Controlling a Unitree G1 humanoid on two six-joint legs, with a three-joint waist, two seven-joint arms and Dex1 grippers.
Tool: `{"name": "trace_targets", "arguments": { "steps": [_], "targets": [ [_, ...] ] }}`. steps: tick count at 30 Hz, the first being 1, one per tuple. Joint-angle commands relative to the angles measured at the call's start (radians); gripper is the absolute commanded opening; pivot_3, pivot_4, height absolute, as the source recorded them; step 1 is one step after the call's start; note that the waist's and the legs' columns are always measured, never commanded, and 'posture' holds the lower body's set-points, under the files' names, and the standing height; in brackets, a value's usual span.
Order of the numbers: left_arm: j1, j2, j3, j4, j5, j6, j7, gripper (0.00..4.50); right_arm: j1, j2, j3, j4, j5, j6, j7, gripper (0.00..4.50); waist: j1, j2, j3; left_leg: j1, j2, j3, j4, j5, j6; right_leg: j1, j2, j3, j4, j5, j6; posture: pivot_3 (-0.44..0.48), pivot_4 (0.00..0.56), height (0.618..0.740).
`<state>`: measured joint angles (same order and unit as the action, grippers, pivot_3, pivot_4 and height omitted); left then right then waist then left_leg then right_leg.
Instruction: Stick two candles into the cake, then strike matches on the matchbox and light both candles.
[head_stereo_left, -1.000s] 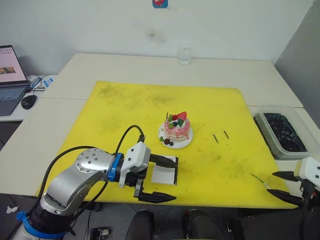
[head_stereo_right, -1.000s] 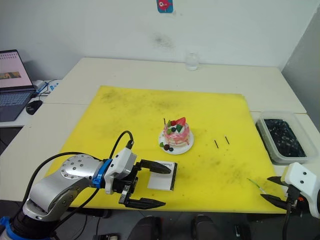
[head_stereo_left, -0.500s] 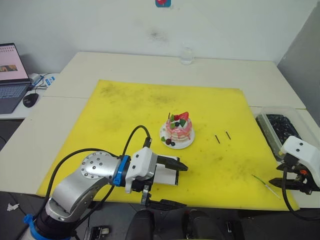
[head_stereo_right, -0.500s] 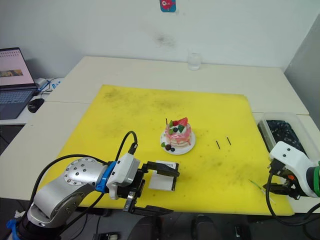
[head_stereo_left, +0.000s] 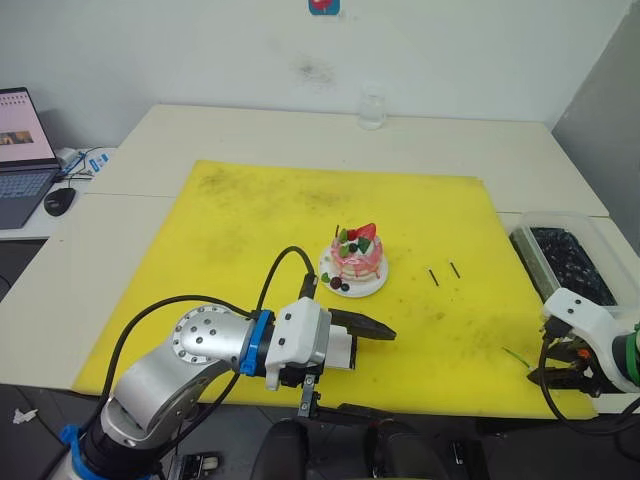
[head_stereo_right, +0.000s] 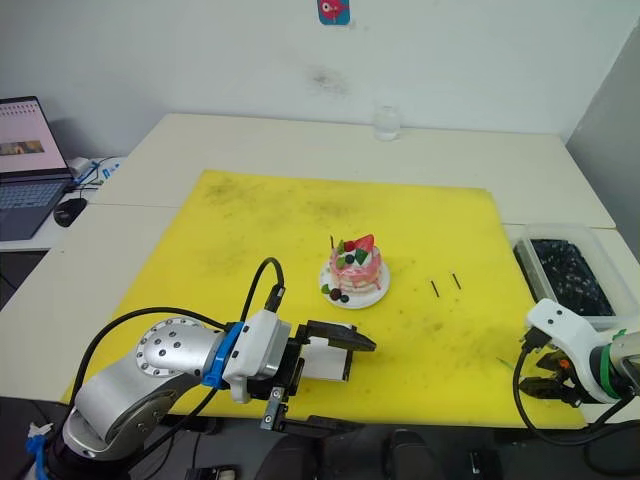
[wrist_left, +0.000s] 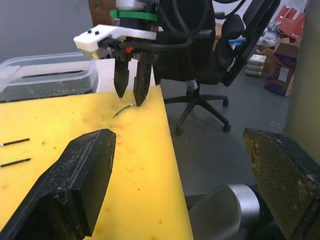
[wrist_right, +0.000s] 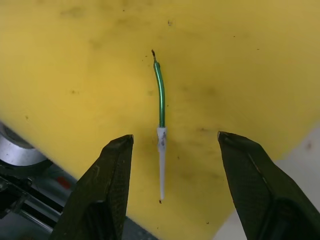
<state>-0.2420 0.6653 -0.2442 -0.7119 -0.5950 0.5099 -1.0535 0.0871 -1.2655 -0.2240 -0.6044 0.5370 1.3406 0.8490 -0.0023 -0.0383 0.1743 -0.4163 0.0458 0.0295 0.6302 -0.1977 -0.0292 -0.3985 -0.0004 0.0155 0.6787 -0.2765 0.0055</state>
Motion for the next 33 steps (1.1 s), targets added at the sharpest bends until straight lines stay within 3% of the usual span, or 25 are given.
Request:
{"name": "trace_targets", "arguments": {
  "steps": [1,12,15,21,29,33],
  "targets": [
    [-0.007,-0.007,-0.006,-0.019,-0.017,0.001,0.010,4.50,-0.021,0.000,0.016,0.000,0.009,0.002,-0.012,2.79,0.000,0.000,0.000,0.000,0.000,0.000,0.000,0.000,0.000,0.000,0.000,0.000,0.000,0.000,0.000,0.000,0.150,0.740],
    [-0.031,-0.006,0.001,-0.024,-0.031,0.029,0.033,4.50,-0.008,0.005,0.044,-0.026,0.016,0.011,-0.032,2.79,0.000,0.000,0.000,0.000,0.000,-0.001,0.000,0.000,0.000,0.000,0.001,-0.001,0.000,0.000,0.000,0.000,0.150,0.740],
    [-0.040,-0.010,-0.006,-0.023,-0.030,0.034,0.041,4.50,-0.003,0.008,0.044,-0.032,0.017,0.017,-0.037,2.22,0.000,0.000,0.000,0.000,0.000,-0.001,0.000,0.000,0.000,0.000,0.001,-0.001,0.000,0.000,0.000,0.000,0.150,0.740],
    [-0.065,-0.021,-0.019,-0.002,-0.020,0.028,0.047,4.50,-0.005,0.008,0.057,-0.024,0.015,0.017,-0.046,0.13,0.000,0.000,0.000,0.000,0.000,-0.001,0.000,0.000,0.000,0.000,0.001,-0.001,0.000,0.000,0.000,0.000,0.150,0.740],
    [-0.061,-0.023,-0.004,0.024,-0.008,0.015,0.053,4.50,-0.066,-0.005,0.014,0.014,0.044,0.035,-0.018,0.03,0.000,0.000,0.000,0.000,0.000,0.000,0.000,0.000,0.000,0.000,0.001,0.000,0.000,0.000,0.000,0.000,0.150,0.740],
    [-0.023,0.002,0.078,0.025,-0.051,0.042,0.082,4.50,-0.211,0.002,-0.050,0.045,0.117,0.037,0.026,0.03,-0.010,0.001,0.000,0.000,0.001,0.000,0.000,0.000,0.000,-0.001,0.001,0.001,0.001,0.000,0.000,0.000,0.150,0.740]
  ]
}}
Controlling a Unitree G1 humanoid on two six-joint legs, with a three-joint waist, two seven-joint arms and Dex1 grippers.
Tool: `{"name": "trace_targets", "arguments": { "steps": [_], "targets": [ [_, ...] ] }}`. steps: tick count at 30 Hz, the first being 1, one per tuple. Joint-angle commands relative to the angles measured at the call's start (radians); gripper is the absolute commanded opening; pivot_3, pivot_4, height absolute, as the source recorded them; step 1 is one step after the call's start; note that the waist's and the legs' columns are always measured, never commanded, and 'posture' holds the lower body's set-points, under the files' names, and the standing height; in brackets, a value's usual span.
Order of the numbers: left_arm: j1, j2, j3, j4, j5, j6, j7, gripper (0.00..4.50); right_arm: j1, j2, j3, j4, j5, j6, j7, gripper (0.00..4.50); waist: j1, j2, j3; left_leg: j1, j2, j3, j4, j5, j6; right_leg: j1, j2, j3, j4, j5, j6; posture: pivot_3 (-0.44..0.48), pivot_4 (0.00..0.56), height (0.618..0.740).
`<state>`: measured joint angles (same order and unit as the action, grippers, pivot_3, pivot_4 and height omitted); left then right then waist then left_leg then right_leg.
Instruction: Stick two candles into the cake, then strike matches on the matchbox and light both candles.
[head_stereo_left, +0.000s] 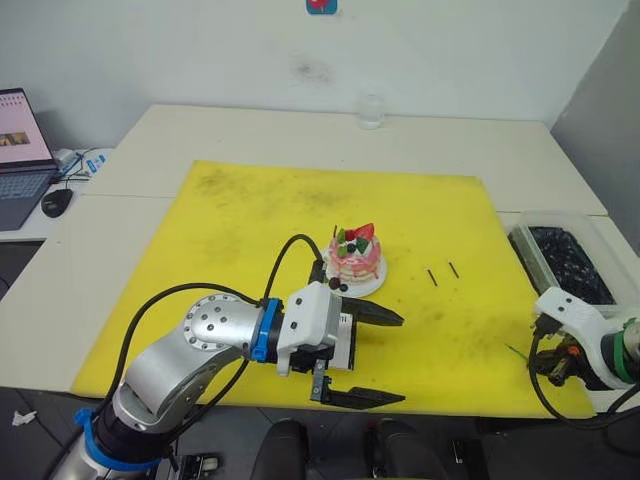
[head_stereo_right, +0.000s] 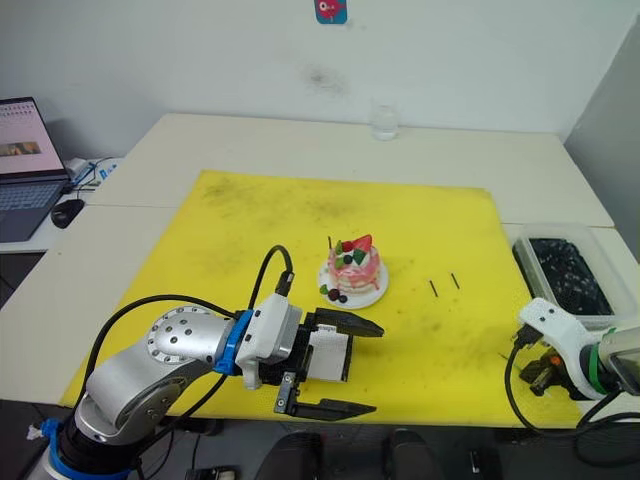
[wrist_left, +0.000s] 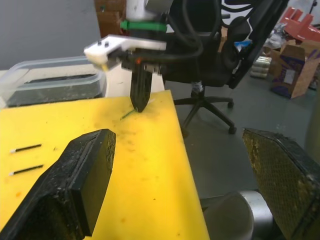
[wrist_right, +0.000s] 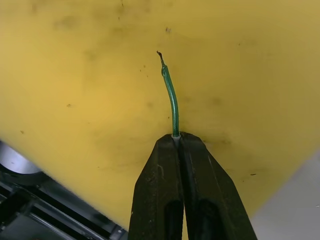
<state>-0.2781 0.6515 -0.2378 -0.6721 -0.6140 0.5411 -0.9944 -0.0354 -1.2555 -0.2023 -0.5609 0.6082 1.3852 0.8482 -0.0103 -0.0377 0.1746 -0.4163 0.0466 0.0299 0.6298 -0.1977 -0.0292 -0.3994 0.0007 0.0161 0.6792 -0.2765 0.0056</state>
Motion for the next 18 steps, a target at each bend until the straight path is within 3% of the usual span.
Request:
{"name": "trace_targets", "arguments": {
  "steps": [1,6,8,11,14,18],
  "targets": [
    [0.018,0.015,0.101,-0.016,-0.065,0.034,0.044,4.50,-0.138,0.014,-0.076,0.003,0.066,0.000,0.020,0.03,-0.004,0.000,0.000,0.000,0.000,0.000,0.000,0.000,0.000,-0.001,0.000,0.000,0.000,0.000,0.000,0.000,0.150,0.740],
    [0.056,0.056,0.239,-0.006,-0.151,0.107,0.105,4.50,-0.380,0.271,-0.072,-0.004,0.115,-0.024,-0.119,0.03,-0.012,-0.002,0.001,0.000,0.000,-0.001,0.000,0.000,0.000,0.000,0.001,-0.001,0.000,0.000,0.000,0.000,0.150,0.740],
    [0.083,0.093,0.283,0.022,-0.119,0.091,0.098,4.50,-0.422,0.448,-0.041,-0.024,0.065,-0.149,-0.235,0.03,-0.016,-0.002,0.001,-0.001,0.000,-0.001,-0.001,0.000,0.000,-0.001,0.001,-0.001,0.001,0.000,0.000,0.000,0.150,0.740],
    [0.099,0.109,0.343,0.073,-0.119,0.084,0.113,4.50,-0.406,0.731,0.013,-0.026,0.004,-0.432,-0.325,0.03,-0.018,-0.002,0.001,-0.003,0.000,-0.001,-0.001,0.000,0.000,-0.005,0.002,0.000,0.001,0.000,0.000,0.000,0.150,0.740],
    [0.111,0.122,0.355,0.103,-0.104,0.073,0.095,4.50,-0.345,0.883,0.127,0.020,-0.132,-0.723,-0.347,0.03,-0.015,-0.001,0.002,-0.005,0.002,-0.001,-0.002,0.000,0.000,-0.007,0.004,-0.001,0.001,0.000,0.000,0.000,0.150,0.740],
    [0.098,0.114,0.366,0.134,-0.124,0.087,0.095,4.50,-0.288,0.987,0.231,0.133,-0.218,-0.954,-0.318,0.03,-0.014,-0.001,0.002,-0.007,0.000,0.000,-0.001,0.000,0.000,-0.007,0.000,0.000,0.000,0.000,0.001,0.000,0.150,0.740]
  ]
}}
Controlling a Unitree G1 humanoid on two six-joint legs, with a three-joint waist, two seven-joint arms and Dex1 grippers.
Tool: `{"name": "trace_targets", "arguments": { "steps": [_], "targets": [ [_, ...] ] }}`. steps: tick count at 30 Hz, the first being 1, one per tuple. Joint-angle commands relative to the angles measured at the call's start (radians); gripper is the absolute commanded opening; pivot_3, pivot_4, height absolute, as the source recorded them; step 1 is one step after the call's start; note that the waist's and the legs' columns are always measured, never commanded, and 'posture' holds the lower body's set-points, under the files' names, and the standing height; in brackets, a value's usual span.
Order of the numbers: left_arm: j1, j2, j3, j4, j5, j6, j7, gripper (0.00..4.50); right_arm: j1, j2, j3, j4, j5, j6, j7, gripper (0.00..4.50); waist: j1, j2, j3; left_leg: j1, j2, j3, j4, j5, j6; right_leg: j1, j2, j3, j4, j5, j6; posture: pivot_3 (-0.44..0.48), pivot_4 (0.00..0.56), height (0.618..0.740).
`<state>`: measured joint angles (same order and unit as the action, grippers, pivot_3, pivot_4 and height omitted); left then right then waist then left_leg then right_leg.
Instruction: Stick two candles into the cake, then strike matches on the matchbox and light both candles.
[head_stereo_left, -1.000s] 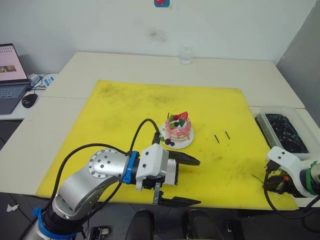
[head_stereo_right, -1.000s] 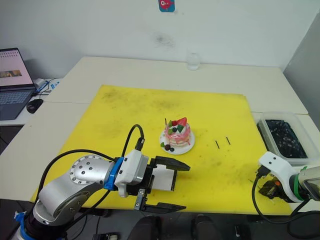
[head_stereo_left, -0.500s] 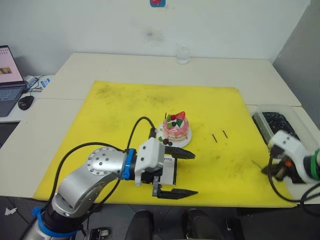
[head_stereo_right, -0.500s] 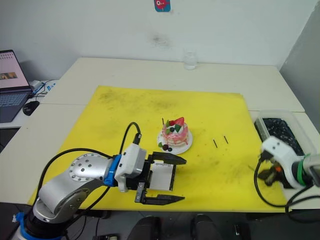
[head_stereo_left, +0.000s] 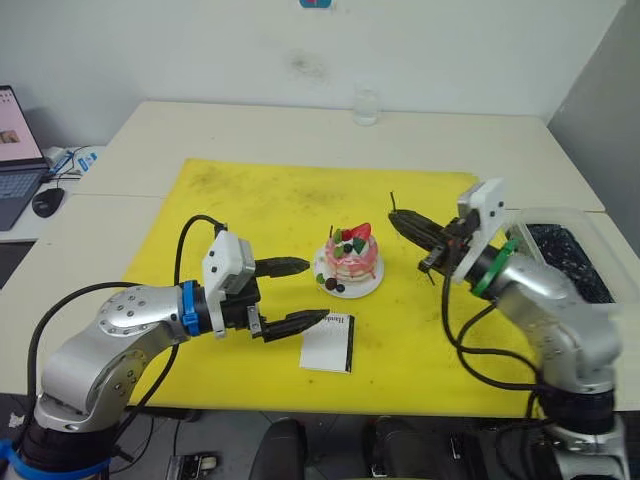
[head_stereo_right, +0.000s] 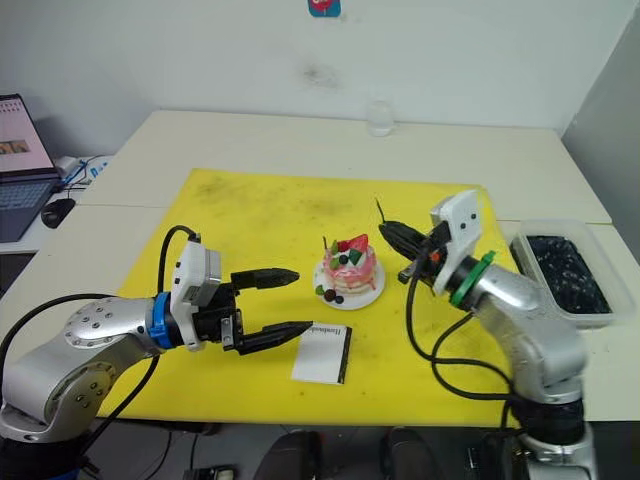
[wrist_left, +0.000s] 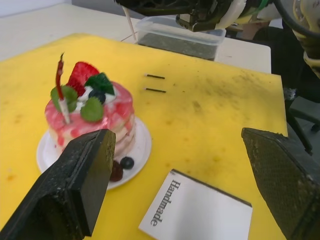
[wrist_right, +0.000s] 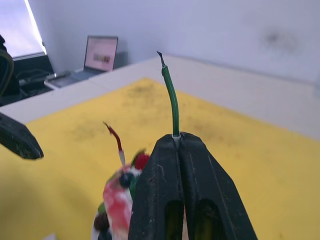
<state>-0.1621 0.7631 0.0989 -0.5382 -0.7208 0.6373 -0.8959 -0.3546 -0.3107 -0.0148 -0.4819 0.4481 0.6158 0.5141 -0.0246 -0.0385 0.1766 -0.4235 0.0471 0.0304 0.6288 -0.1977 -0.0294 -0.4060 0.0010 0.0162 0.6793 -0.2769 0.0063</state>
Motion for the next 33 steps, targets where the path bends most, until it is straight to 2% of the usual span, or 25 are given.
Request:
{"name": "trace_targets", "arguments": {
  "steps": [1,5,11,33],
  "targets": [
    [-0.026,-0.001,0.030,0.008,-0.024,-0.004,-0.002,4.50,0.042,0.062,0.057,0.086,-0.078,-0.241,0.019,0.03,0.000,0.000,0.000,0.000,0.000,0.000,0.000,0.000,0.000,0.000,-0.001,0.000,0.000,0.000,0.000,0.000,0.150,0.740],
    [-0.055,-0.005,0.012,0.025,-0.028,0.006,-0.005,4.50,0.069,0.111,0.096,0.199,-0.132,-0.409,0.039,0.03,-0.001,0.000,0.000,0.001,0.000,0.000,0.001,0.000,0.000,0.001,-0.001,0.000,0.002,0.002,0.000,0.000,0.150,0.740],
    [-0.067,0.007,0.005,0.019,-0.034,0.018,-0.021,4.50,0.054,0.170,0.114,0.308,-0.168,-0.531,0.027,0.03,-0.003,0.000,0.000,0.004,0.002,0.000,0.000,0.000,0.000,0.001,-0.001,0.000,0.002,0.002,-0.001,0.000,0.150,0.740],
    [-0.081,0.018,-0.010,0.031,-0.020,0.019,-0.047,4.50,0.097,0.228,0.120,0.432,-0.205,-0.629,-0.012,0.03,-0.003,0.000,0.000,0.004,0.002,0.000,0.000,0.000,0.000,0.001,-0.002,0.001,0.002,0.002,-0.002,0.000,0.150,0.740]
  ]
}}
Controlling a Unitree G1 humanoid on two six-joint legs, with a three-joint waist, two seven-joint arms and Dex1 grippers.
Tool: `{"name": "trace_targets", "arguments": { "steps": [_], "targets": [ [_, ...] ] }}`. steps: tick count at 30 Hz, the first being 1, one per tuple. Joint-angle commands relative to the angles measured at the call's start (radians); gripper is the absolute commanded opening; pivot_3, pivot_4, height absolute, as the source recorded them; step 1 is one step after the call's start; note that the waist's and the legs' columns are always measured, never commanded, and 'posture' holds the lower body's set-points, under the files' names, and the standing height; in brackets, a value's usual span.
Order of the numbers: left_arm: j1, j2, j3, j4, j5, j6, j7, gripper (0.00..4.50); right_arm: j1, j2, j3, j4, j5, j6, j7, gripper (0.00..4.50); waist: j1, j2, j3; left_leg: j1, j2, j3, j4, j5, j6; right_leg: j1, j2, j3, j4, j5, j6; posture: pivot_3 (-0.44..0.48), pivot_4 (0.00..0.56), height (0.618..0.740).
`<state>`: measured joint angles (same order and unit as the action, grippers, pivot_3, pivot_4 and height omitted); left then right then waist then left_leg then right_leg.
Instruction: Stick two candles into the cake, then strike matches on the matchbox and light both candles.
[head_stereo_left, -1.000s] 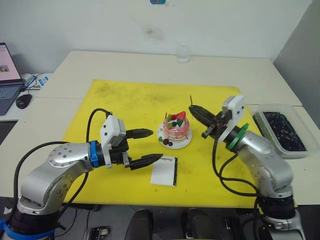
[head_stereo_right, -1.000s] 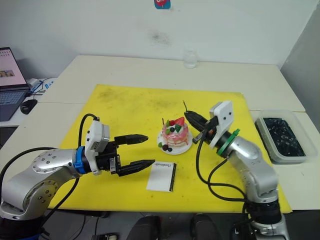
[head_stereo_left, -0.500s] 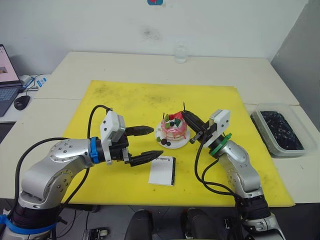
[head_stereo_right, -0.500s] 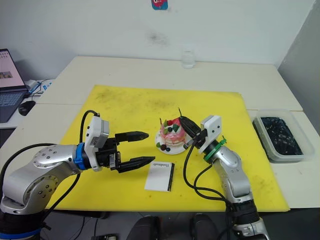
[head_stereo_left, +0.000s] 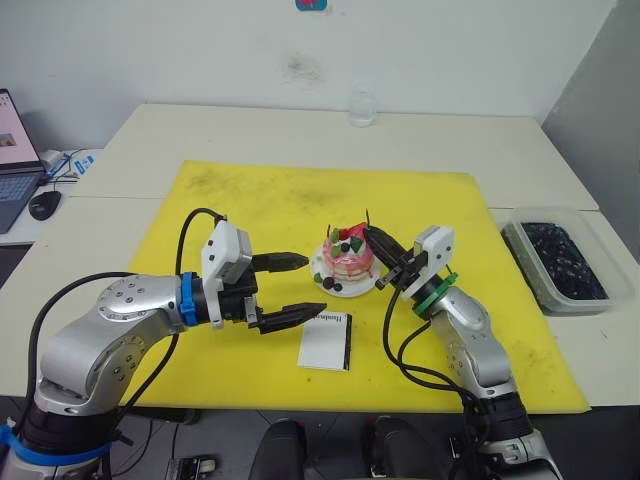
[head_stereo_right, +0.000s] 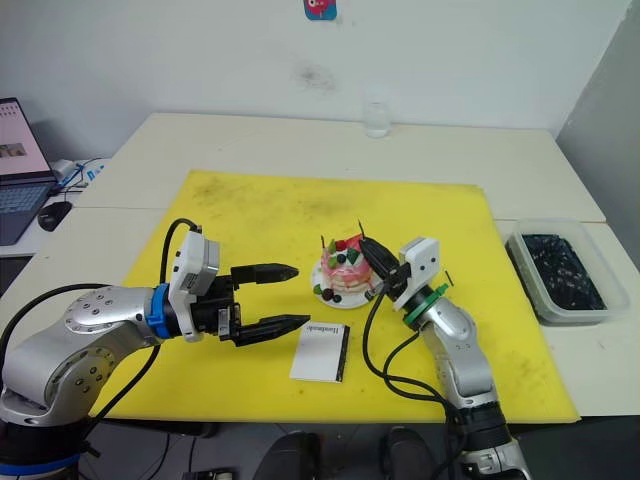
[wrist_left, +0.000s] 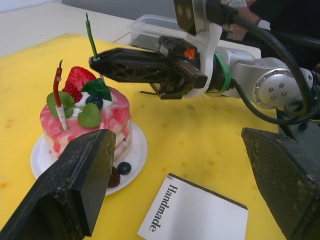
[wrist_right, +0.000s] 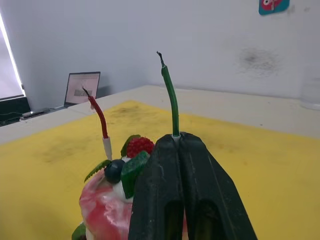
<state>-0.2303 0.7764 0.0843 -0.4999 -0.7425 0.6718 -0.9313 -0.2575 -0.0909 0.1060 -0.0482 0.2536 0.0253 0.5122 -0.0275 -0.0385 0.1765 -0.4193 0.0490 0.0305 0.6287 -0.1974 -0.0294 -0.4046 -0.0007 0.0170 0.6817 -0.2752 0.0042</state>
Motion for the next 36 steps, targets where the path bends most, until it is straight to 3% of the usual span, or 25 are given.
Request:
{"name": "trace_targets", "arguments": {
  "steps": [1,20,23,28,33,36],
  "targets": [
    [-0.013,0.005,0.003,-0.005,0.004,-0.019,-0.014,4.50,0.003,0.011,-0.002,0.004,-0.010,-0.044,-0.012,0.03,0.000,0.000,0.000,0.000,0.000,0.000,0.000,0.000,0.000,0.000,0.000,0.000,0.000,0.000,0.000,0.000,0.150,0.740],
    [0.012,-0.005,-0.011,-0.016,0.027,-0.038,-0.025,4.50,0.055,0.042,0.016,-0.010,0.007,-0.033,-0.029,0.03,0.000,0.000,0.000,0.001,0.000,0.000,0.000,0.000,0.000,0.001,0.000,0.000,0.000,0.000,0.000,0.000,0.150,0.740],
    [0.007,-0.011,-0.017,-0.016,0.029,-0.042,-0.020,4.50,0.050,0.044,0.006,-0.032,0.029,-0.023,-0.030,0.69,0.000,0.000,0.000,0.001,0.000,0.000,0.000,0.000,0.000,0.001,0.000,0.000,0.000,0.000,0.000,0.000,0.150,0.740],
    [-0.014,-0.021,-0.027,-0.012,0.044,-0.047,-0.009,4.50,0.032,0.020,-0.004,-0.095,0.047,0.012,-0.021,2.39,0.000,0.000,0.000,0.001,0.000,0.000,0.000,0.000,0.000,0.001,0.000,0.000,0.000,0.000,0.000,0.000,0.150,0.740],
    [-0.025,0.001,-0.001,0.007,0.020,0.024,0.021,4.50,0.035,-0.057,-0.052,-0.222,0.088,0.103,-0.026,2.39,0.000,0.000,0.000,0.001,0.000,0.000,0.000,0.000,0.000,0.001,0.000,0.000,0.000,0.000,0.000,0.000,0.150,0.740],
    [-0.019,0.043,0.062,0.042,-0.067,0.150,0.032,4.50,0.054,-0.143,-0.096,-0.318,0.131,0.198,-0.019,2.39,0.000,0.000,0.000,0.001,0.000,0.000,0.000,0.000,0.000,0.000,0.000,0.000,0.000,0.000,0.000,0.000,0.150,0.740]
  ]
}}
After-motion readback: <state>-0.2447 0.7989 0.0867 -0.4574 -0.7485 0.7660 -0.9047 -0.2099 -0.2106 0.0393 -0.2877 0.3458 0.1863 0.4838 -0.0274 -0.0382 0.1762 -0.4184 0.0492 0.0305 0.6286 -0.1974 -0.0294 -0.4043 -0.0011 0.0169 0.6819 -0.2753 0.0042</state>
